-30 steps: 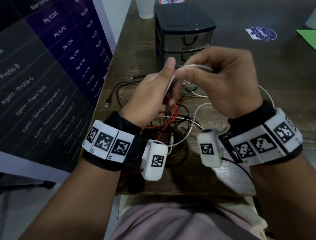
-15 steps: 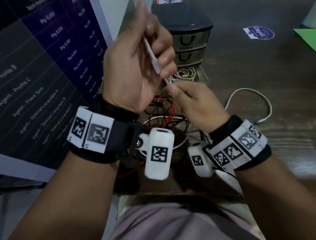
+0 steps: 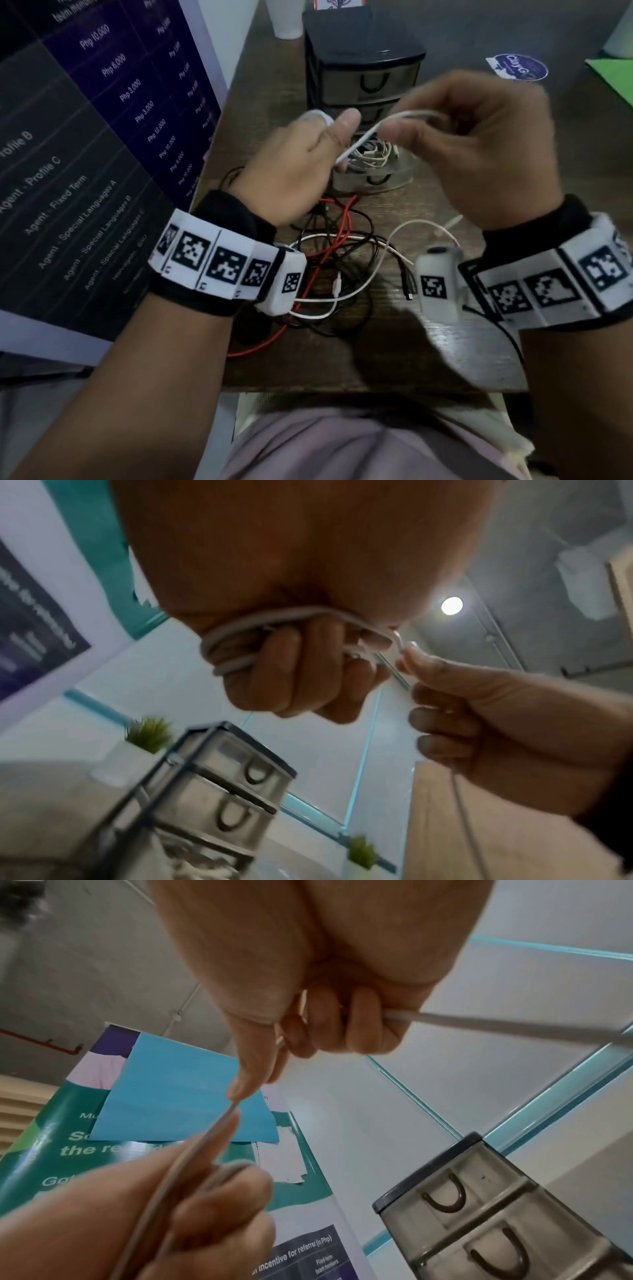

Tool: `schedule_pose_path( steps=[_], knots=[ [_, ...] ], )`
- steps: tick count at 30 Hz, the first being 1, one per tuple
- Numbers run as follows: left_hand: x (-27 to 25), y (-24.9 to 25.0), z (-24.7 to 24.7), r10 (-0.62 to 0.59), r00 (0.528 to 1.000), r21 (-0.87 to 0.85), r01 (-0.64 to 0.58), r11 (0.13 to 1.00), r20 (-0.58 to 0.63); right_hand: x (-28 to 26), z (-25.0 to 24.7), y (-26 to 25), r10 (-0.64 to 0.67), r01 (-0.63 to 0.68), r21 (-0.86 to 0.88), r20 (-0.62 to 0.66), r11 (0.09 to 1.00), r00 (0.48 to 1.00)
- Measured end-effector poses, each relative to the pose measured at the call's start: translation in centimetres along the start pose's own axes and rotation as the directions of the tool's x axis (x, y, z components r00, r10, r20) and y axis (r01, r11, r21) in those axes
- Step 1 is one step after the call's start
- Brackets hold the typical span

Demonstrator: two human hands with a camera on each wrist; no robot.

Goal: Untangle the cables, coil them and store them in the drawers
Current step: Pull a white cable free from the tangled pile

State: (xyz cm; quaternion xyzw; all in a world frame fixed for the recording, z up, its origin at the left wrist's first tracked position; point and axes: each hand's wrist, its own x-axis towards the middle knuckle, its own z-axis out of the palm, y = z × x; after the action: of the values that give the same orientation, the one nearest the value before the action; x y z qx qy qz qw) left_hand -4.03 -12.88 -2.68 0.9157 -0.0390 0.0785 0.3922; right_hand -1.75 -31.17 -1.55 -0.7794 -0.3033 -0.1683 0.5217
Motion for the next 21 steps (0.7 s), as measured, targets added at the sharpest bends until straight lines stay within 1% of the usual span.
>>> schedule_pose_path(
  steps=[1,2,4,5,7,9,11,13,15,18,21],
  knots=[
    [-0.3,0.5,0.3,-0.011,1.000,-0.046,0.012,0.999,0.027,0.3,-0.2,-0.2,-0.031,0.031,0.001,-0.044,1.000,0.999],
    [-0.6,1.0,0.5,-0.006,0.999,-0.135,0.013,0.991,0.054,0.6,-0.2,-0.2,-0.050,0.051,0.011,-0.087,0.999,0.995],
    [-1.2,2.0,0.9,0.043,0.993,-0.352,0.000,0.936,0.114,1.0,0.1,0.0,-0.042,0.053,0.068,-0.153,0.996,0.987],
    [-1.5,2.4,1.1,0.074,0.987,-0.437,-0.005,0.900,0.140,1.1,0.4,0.4,-0.023,0.039,0.092,-0.169,0.995,0.985],
    [-1.9,3.0,1.3,0.127,0.977,-0.564,-0.009,0.826,0.170,1.1,1.2,1.1,0.035,-0.019,0.087,-0.180,0.996,0.983],
    [-2.1,3.2,1.2,0.157,0.975,-0.656,-0.014,0.755,0.159,0.7,2.0,1.7,0.079,-0.070,0.059,-0.159,0.996,0.984],
    [-2.1,3.2,1.0,0.167,0.978,-0.719,-0.025,0.695,0.128,0.1,2.8,2.1,0.088,-0.084,0.043,-0.086,0.996,0.992],
    [-2.0,3.1,0.7,0.155,0.983,-0.754,-0.030,0.656,0.095,-0.5,3.2,2.4,0.106,-0.106,0.017,-0.013,0.994,0.994],
    [-1.9,3.0,0.7,0.134,0.989,-0.771,-0.032,0.636,0.070,-0.8,3.6,2.6,0.118,-0.118,-0.010,0.021,0.993,0.993],
    [-1.9,2.7,1.0,0.095,0.995,-0.787,-0.040,0.616,0.024,-0.8,3.7,2.8,0.129,-0.129,-0.004,0.046,0.992,0.991],
    [-1.8,2.7,1.0,0.026,0.998,-0.807,-0.064,0.587,-0.060,-1.2,3.9,2.9,0.115,-0.110,-0.052,0.115,0.993,0.987]
  ],
)
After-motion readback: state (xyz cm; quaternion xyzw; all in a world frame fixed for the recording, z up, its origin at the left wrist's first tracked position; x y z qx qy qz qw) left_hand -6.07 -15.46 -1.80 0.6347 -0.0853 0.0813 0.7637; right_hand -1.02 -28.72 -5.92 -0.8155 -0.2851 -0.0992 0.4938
